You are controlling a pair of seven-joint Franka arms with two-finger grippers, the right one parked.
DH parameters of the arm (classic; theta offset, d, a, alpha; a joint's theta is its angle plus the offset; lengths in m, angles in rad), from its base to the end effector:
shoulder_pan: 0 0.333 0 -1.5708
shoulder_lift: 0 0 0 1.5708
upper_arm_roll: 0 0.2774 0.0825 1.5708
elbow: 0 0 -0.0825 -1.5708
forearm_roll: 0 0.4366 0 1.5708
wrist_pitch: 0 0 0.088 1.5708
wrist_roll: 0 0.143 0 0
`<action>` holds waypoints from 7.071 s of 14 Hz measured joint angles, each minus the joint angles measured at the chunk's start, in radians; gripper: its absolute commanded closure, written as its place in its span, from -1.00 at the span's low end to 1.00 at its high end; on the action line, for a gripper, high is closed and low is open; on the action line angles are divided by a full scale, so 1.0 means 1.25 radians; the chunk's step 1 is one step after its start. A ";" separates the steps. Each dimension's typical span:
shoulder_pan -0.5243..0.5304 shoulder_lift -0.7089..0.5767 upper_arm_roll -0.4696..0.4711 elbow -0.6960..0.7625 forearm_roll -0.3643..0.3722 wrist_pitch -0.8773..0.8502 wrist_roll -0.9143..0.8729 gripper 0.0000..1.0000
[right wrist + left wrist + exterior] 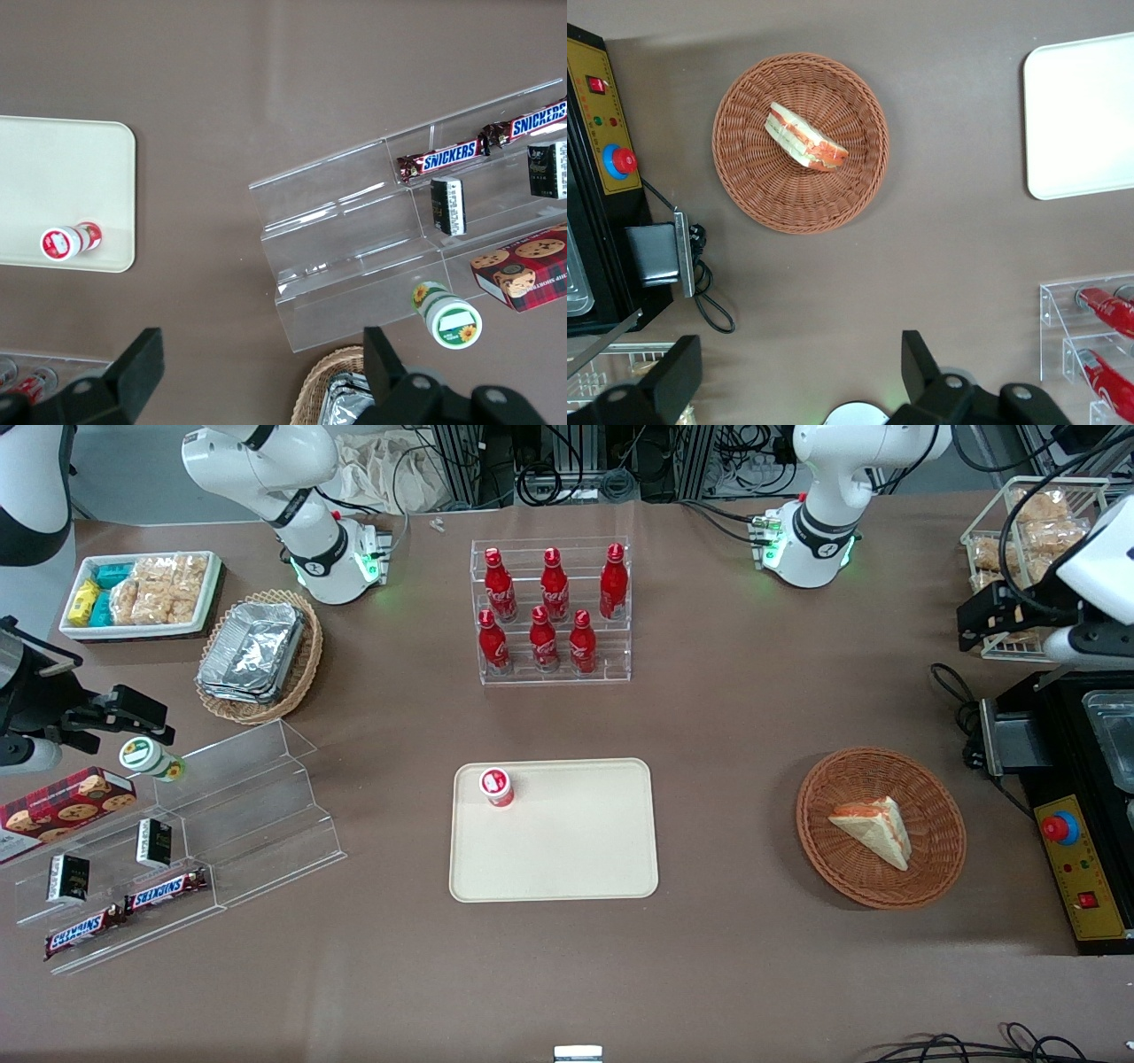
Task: Place sandwich from basket to tray
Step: 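Move the left gripper down over the sandwich in the wicker basket, then close the left gripper on the wrapped sandwich wedge, then lift the sandwich and carry it with the left gripper over the white tray, then lower the sandwich onto the tray and open the left gripper, then raise the left gripper away from the sandwich on the tray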
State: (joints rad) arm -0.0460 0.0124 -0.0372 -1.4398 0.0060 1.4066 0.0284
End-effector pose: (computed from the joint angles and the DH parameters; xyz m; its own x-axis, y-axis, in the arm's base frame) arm 0.5891 -0.0481 0.5961 0.9928 -0.1103 -0.0457 -0.1106 -0.9939 -0.0042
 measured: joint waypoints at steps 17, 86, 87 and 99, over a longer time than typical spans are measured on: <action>0.006 0.077 0.008 -0.029 0.007 0.078 -0.436 -1.00; -0.115 0.320 -0.306 -0.075 0.241 0.438 -0.618 -1.00; -0.096 0.297 -0.305 -0.075 0.211 0.395 -0.560 -1.00; 0.096 -0.003 -0.092 -0.056 0.007 0.027 0.036 -1.00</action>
State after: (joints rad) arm 0.0738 0.0089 -0.1526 -1.5099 0.0143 1.4407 0.0733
